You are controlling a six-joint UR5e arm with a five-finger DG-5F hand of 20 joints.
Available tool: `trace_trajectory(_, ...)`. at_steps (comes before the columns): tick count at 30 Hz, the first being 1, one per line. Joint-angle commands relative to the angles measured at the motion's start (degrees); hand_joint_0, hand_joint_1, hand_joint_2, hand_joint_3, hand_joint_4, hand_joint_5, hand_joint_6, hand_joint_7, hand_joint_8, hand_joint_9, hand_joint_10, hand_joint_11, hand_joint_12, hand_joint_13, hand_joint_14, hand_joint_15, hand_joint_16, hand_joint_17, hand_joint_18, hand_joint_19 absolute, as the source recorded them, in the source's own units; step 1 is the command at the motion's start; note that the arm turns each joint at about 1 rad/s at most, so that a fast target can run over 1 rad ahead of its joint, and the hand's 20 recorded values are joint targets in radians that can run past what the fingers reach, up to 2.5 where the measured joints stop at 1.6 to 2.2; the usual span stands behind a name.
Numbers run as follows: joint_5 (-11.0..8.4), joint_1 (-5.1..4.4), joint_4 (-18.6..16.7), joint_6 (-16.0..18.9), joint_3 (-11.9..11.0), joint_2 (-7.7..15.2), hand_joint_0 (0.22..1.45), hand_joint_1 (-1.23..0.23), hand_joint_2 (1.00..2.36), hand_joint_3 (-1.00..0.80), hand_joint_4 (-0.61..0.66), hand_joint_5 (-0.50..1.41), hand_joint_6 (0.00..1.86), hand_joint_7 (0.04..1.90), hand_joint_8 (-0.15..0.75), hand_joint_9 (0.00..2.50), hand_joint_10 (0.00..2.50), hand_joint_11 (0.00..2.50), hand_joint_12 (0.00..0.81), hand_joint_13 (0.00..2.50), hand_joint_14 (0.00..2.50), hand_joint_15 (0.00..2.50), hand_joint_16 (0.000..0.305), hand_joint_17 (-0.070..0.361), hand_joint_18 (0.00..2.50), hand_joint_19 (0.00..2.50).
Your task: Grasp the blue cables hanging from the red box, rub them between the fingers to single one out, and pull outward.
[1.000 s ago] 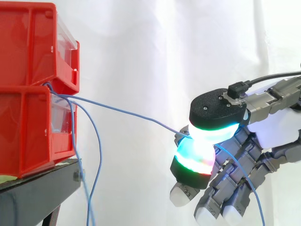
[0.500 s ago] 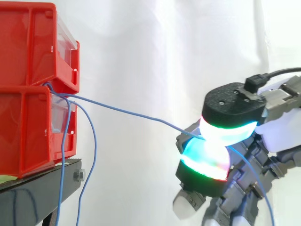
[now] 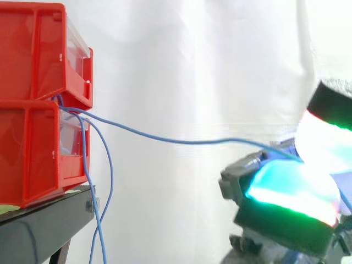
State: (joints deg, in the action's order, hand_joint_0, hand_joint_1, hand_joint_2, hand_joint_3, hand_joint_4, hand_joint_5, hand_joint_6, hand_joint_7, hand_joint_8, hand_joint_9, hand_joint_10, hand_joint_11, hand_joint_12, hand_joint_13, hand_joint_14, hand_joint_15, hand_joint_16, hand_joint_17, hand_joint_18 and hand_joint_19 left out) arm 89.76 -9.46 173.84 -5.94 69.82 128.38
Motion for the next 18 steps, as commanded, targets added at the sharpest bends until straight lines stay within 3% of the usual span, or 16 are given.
trace_trajectory(1,0.24,0.24,-1.4,0.8,0.1,0.0,0.59,-0.8,1.02,0.01,-0.12,-0.11,0.85,1.22,0.221,0.56,0.0,0.1,0.445,0.58,0.01,0.39,0.061,0.138,0.63,0.47)
trace_trajectory(5,1.03,0.67,-1.9,2.3,0.1,-0.1,0.59,-0.8,1.02,0.02,-0.12,-0.11,0.85,1.22,0.223,0.57,0.0,0.11,0.446,0.59,0.01,0.39,0.061,0.138,0.64,0.47)
trace_trajectory(9,0.41,0.85,-3.6,5.2,0.1,0.0,0.59,-0.8,1.02,0.01,-0.12,-0.11,0.86,1.22,0.222,0.57,0.01,0.11,0.447,0.59,0.01,0.39,0.061,0.138,0.64,0.47)
trace_trajectory(18,-4.42,1.29,-1.5,7.0,0.1,0.0,0.59,-0.8,1.02,0.02,-0.12,-0.11,0.86,1.23,0.224,0.58,0.0,0.12,0.449,0.6,0.01,0.39,0.061,0.137,0.65,0.48)
